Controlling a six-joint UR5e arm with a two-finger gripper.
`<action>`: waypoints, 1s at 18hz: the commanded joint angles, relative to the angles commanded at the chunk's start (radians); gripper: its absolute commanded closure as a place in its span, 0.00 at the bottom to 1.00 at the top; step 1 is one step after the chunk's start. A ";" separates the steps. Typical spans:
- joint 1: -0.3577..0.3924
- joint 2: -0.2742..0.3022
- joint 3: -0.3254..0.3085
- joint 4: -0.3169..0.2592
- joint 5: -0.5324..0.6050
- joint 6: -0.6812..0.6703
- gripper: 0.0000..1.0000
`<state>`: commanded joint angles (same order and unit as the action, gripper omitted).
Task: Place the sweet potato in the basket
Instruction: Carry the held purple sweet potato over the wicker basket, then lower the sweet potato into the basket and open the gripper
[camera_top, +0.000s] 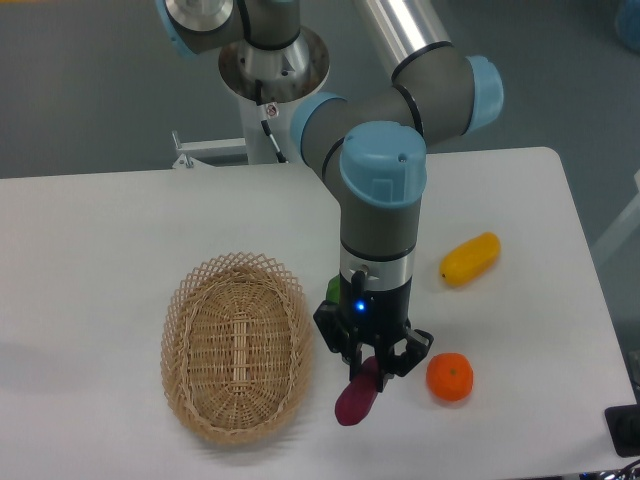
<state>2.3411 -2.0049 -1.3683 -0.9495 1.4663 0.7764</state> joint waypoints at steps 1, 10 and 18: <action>-0.021 0.000 -0.006 0.000 0.021 -0.020 0.73; -0.149 0.032 -0.198 0.012 0.124 -0.044 0.73; -0.212 0.003 -0.290 0.090 0.221 -0.009 0.72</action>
<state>2.1292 -2.0018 -1.6582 -0.8591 1.6874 0.7670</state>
